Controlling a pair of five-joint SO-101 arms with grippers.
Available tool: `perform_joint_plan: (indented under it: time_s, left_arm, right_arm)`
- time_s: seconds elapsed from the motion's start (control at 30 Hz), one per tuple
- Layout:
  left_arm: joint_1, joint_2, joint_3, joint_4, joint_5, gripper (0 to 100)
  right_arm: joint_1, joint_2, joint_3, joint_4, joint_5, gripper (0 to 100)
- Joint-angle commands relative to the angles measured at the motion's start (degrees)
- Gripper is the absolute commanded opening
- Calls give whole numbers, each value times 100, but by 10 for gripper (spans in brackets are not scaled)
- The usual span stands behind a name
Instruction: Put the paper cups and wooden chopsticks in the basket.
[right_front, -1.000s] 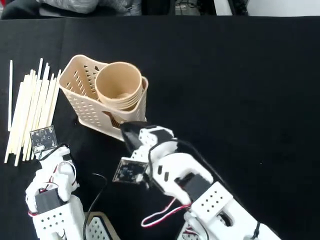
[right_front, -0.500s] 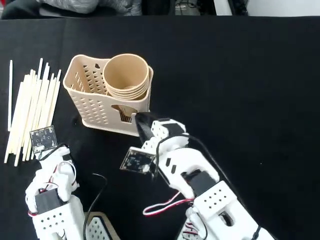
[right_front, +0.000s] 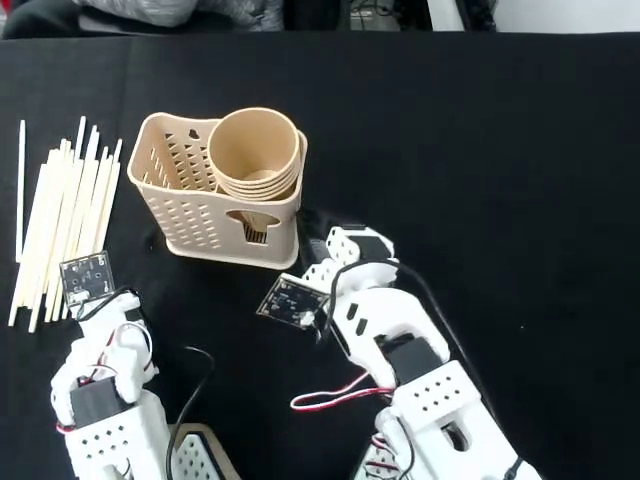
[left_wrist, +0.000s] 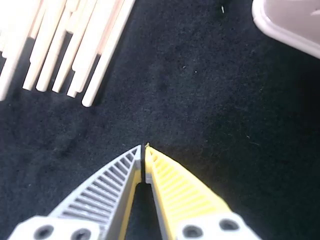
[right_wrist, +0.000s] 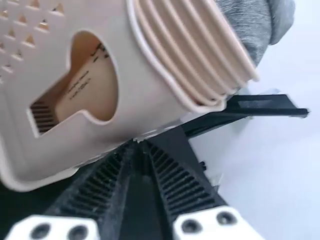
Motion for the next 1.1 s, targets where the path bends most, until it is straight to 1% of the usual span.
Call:
perform_joint_plan:
  time_s: [0.0,0.07,0.17,0.27,0.33,0.4,0.47,0.6,0.63,0.7,0.73,0.8,0.87,0.93,1.07]
  left_arm:
    - [-4,-53,92,44,44,30]
    - [-13,-53,92,44,44,30]
    - [-13,-53,92,44,44,30]
    - [-13,-53,92,44,44,30]
    - [-13,-53,92,44,44,30]
    - [-13,-53,92,44,44,31]
    - [-13,-53,92,44,44,31]
    - [-13,-53,92,44,44,30]
    - [-13,-53,92,44,44,30]
    - [-13,-53,92,44,44,30]
    - [-13,-53,92,44,44,30]
    - [-13,-53,92,44,44,30]
    - [-13,-53,92,44,44,30]
    - [-13,-53,92,44,44,30]
    - [-13,-53,92,44,44,30]
  right_arm:
    - [-44,-470,-444,941,-9,11]
    - [-26,-927,-611,1908,-176,11]
    - [-18,-1991,-954,3657,-589,11]
    - [9,-3275,-1174,5231,-607,11]
    - [273,-4180,-1112,5925,-607,11]
    - [642,-4338,-1051,6321,-607,11]
    - [1116,-4013,-760,6418,-607,11]
    - [2040,-3837,189,5565,-695,11]
    - [2180,-3855,453,5354,-905,11]
    - [2347,-3802,813,5143,-1609,11]
    - [2400,-3802,919,5143,-1846,12]
    - [2716,-3829,927,5134,-1934,12]
    - [3051,-3855,910,5064,-2251,12]
    - [3138,-3793,945,5064,-2655,20]
    - [3130,-3802,945,5336,-3086,87]
